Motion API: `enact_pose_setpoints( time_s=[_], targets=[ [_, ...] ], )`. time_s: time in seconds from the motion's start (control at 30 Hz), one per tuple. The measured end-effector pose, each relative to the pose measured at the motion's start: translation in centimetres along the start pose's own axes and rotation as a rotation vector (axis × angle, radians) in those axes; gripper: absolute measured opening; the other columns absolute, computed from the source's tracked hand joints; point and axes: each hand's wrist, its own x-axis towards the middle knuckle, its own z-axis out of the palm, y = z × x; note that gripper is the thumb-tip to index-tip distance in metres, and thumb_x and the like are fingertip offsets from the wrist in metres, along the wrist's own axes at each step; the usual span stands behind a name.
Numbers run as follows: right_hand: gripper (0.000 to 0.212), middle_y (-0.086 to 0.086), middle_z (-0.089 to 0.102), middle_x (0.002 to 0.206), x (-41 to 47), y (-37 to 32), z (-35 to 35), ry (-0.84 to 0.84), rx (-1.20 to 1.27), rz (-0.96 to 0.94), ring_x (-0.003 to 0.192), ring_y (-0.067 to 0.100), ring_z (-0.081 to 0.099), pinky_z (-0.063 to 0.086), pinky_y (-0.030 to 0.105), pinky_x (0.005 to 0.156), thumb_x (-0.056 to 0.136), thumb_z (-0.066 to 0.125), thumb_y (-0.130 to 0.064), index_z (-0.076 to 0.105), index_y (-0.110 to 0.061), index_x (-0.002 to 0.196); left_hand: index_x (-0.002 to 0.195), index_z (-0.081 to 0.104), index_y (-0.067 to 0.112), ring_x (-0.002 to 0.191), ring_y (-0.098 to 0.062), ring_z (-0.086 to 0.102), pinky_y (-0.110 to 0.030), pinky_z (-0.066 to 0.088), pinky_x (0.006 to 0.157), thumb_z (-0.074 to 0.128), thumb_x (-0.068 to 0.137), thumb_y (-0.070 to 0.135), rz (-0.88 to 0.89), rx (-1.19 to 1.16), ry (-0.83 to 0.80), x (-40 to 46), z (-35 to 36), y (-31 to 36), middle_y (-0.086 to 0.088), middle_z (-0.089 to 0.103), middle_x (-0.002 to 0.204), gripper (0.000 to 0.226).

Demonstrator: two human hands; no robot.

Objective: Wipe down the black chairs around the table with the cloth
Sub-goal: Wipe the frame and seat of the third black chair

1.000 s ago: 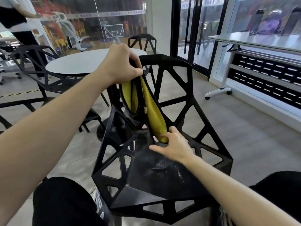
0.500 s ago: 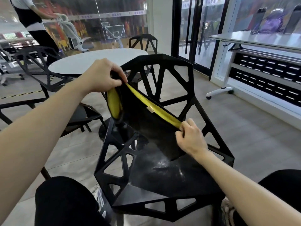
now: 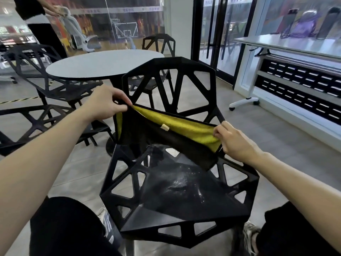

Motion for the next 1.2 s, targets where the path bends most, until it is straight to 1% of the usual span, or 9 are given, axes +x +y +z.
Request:
enact_pose_setpoints(
  time_s=[0.1,0.4,0.47,0.57,0.63,0.83,0.9,1.0,1.2],
  targets=[
    [0.017,-0.004,0.051,0.098,-0.7,-0.2,1.9,-0.161,0.129,0.102,0.089,0.02,0.058,0.049,0.038,0.083,0.107,0.056,-0.02,0.071,-0.027,0.103,0.085,0.082,0.033,0.086,-0.005,0.071,-0.029,0.056,0.082,0.082,0.083,0.009,0.023,-0.014,0.055,0.4,0.2,1.9,0.014,0.078,0.088,0.024],
    [0.037,-0.012,0.039,0.095,-1.4,-8.8,6.6,-0.228,0.357,0.21,0.09,0.0,0.05,0.043,0.025,0.08,0.102,0.054,-0.016,0.081,-0.041,0.109,0.084,0.08,0.027,0.076,0.006,0.066,-0.007,0.048,0.072,0.08,0.083,0.019,0.198,-0.068,0.196,2.0,-1.6,10.3,0.018,0.073,0.082,0.008],
    [0.027,-0.014,0.042,0.101,-1.0,-11.3,6.9,-0.216,0.402,0.228,0.092,0.002,0.055,0.05,0.028,0.085,0.096,0.061,-0.038,0.08,-0.037,0.115,0.08,0.078,0.029,0.07,0.006,0.064,-0.007,0.046,0.068,0.08,0.081,0.021,0.198,-0.077,0.216,2.5,-1.7,11.4,0.018,0.071,0.078,0.008],
    [0.073,-0.011,0.045,0.118,-0.7,-14.7,7.4,-0.237,0.415,0.266,0.113,0.01,0.058,0.053,0.031,0.1,0.077,0.064,-0.087,0.075,-0.03,0.122,0.078,0.077,0.029,0.065,0.007,0.062,-0.006,0.044,0.063,0.08,0.08,0.022,0.184,-0.086,0.244,3.1,-1.5,12.2,0.017,0.069,0.074,0.007],
    [0.09,-0.009,0.043,0.128,-0.3,-16.2,8.0,-0.225,0.38,0.308,0.122,0.014,0.053,0.051,0.032,0.104,0.07,0.065,-0.095,0.073,-0.023,0.124,0.078,0.078,0.028,0.066,0.007,0.062,-0.007,0.045,0.063,0.081,0.081,0.022,0.18,-0.099,0.241,3.2,-1.2,12.5,0.016,0.069,0.075,0.007],
    [0.077,-0.006,0.042,0.11,1.4,-16.2,10.2,0.001,0.196,0.452,0.103,0.022,0.052,0.051,0.04,0.096,0.073,0.057,-0.092,0.068,-0.02,0.096,0.078,0.079,0.025,0.07,0.005,0.064,-0.009,0.047,0.068,0.082,0.082,0.016,0.133,-0.212,0.224,2.4,-1.0,12.4,0.015,0.072,0.075,0.01],
    [0.054,-0.005,0.043,0.108,1.5,-15.3,10.6,0.039,0.195,0.398,0.099,0.022,0.053,0.052,0.043,0.094,0.088,0.065,-0.071,0.069,-0.018,0.097,0.079,0.081,0.022,0.075,0.001,0.066,-0.013,0.05,0.071,0.081,0.081,0.016,0.11,-0.284,0.218,2.1,-1.4,12.2,0.009,0.075,0.08,0.006],
    [0.028,-0.006,0.042,0.111,1.3,-13.2,10.7,-0.025,0.262,0.287,0.093,0.023,0.056,0.055,0.047,0.09,0.102,0.065,-0.037,0.072,-0.011,0.108,0.083,0.083,0.016,0.077,-0.003,0.067,-0.017,0.053,0.072,0.079,0.079,0.016,0.111,-0.294,0.229,1.8,-2.2,11.3,0.005,0.076,0.082,0.006],
    [0.033,-0.009,0.046,0.098,0.4,-6.1,6.6,-0.212,0.205,0.22,0.087,0.014,0.054,0.05,0.039,0.085,0.097,0.072,-0.05,0.078,-0.018,0.099,0.087,0.085,0.018,0.066,0.004,0.063,-0.009,0.046,0.067,0.078,0.083,0.001,0.025,-0.129,0.098,0.9,-3.1,5.5,0.011,0.076,0.079,0.019]
  ],
)
